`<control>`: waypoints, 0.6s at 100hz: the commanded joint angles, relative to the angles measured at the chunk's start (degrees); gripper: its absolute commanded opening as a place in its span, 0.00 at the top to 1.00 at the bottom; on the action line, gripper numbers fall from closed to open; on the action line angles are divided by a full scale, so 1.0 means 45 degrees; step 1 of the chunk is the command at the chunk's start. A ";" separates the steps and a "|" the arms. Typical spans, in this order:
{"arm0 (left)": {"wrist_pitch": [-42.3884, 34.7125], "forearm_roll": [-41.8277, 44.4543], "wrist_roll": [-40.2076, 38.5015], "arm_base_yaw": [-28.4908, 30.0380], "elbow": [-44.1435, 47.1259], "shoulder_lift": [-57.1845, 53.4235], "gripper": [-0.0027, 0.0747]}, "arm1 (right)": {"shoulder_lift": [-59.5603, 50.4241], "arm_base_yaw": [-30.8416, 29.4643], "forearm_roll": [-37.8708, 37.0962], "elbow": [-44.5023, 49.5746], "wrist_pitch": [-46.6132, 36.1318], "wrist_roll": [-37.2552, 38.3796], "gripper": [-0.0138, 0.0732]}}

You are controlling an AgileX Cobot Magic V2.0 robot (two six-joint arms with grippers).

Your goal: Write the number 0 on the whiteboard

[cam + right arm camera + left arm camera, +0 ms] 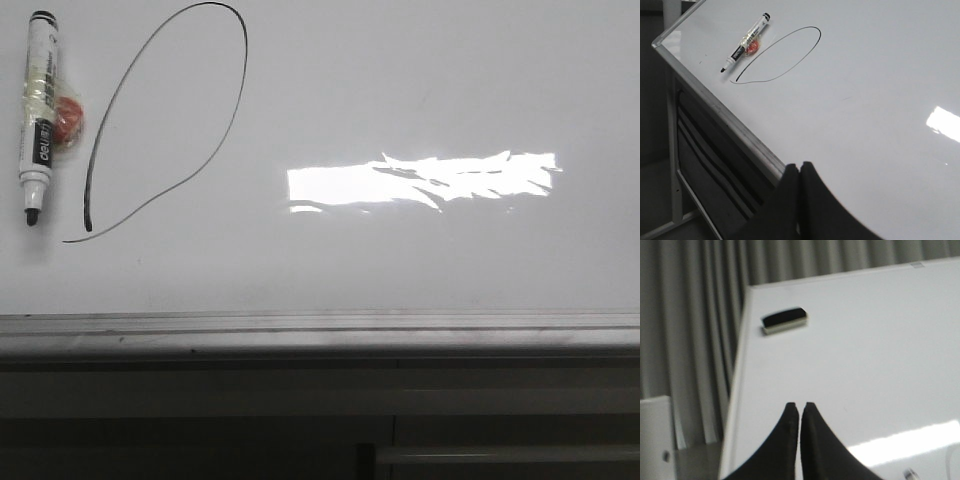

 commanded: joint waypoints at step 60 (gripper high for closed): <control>0.0358 0.8575 -1.0784 0.1606 0.4972 -0.0358 0.99 | 0.0071 -0.0061 0.0111 -0.0315 -0.0912 0.0011 0.92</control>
